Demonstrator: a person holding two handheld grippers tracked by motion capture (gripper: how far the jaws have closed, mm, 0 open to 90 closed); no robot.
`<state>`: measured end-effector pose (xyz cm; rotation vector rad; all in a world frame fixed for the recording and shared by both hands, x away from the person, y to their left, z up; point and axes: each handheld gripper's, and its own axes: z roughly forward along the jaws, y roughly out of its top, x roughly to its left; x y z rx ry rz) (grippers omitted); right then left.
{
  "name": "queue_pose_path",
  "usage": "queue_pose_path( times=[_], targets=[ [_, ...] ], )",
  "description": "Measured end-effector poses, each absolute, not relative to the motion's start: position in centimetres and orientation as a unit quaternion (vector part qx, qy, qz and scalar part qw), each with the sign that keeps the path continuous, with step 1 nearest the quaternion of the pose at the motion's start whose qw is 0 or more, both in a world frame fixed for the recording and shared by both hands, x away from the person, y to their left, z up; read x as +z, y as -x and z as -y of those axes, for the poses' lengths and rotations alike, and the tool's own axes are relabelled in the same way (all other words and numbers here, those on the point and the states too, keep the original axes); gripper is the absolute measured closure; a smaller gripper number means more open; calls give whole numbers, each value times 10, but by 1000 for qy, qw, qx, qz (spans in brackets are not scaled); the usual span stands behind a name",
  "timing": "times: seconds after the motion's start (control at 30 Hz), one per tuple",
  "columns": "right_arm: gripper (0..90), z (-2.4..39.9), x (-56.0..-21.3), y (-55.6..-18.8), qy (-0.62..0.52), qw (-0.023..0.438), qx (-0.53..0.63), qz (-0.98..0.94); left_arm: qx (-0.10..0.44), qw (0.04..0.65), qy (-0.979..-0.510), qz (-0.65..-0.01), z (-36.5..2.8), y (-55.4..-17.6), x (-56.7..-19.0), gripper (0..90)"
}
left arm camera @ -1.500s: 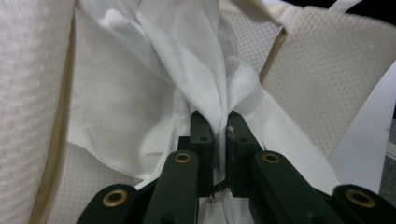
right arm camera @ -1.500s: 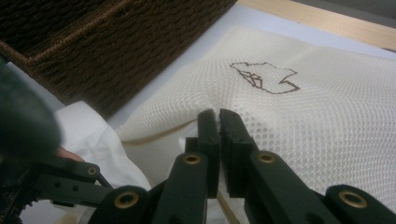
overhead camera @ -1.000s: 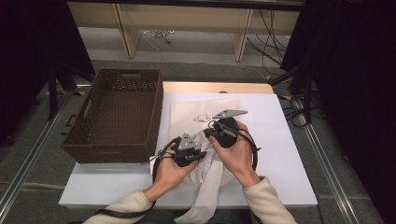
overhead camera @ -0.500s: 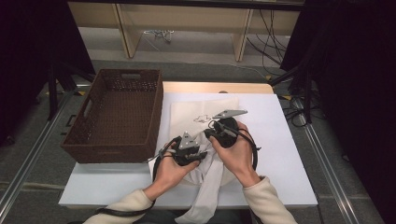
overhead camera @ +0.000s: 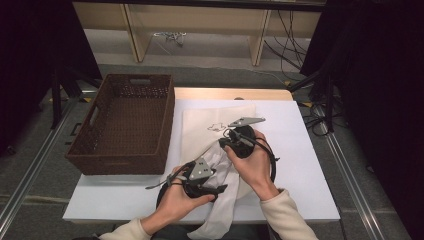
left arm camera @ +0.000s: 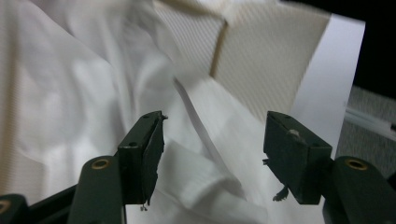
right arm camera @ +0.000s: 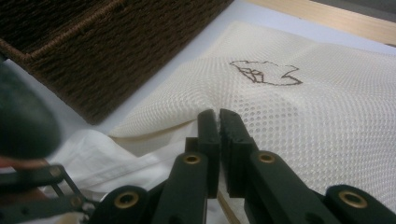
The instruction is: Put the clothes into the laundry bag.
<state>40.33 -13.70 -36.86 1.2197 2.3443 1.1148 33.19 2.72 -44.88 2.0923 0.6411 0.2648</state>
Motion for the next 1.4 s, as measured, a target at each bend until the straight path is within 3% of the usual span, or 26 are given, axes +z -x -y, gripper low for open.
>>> queue_pose_path(
  times=[0.27,0.83,1.4],
  targets=[
    [886,138,-369,-404,-416,139,386,-812,109,403,-878,-235,-15,-329,-475,451],
    [886,137,-369,-403,-419,135,382,-813,113,381,-889,-227,-3,-330,-488,753],
    [886,139,-368,-403,-428,133,380,-809,104,391,-883,-237,-5,-332,-491,821]
  ],
)
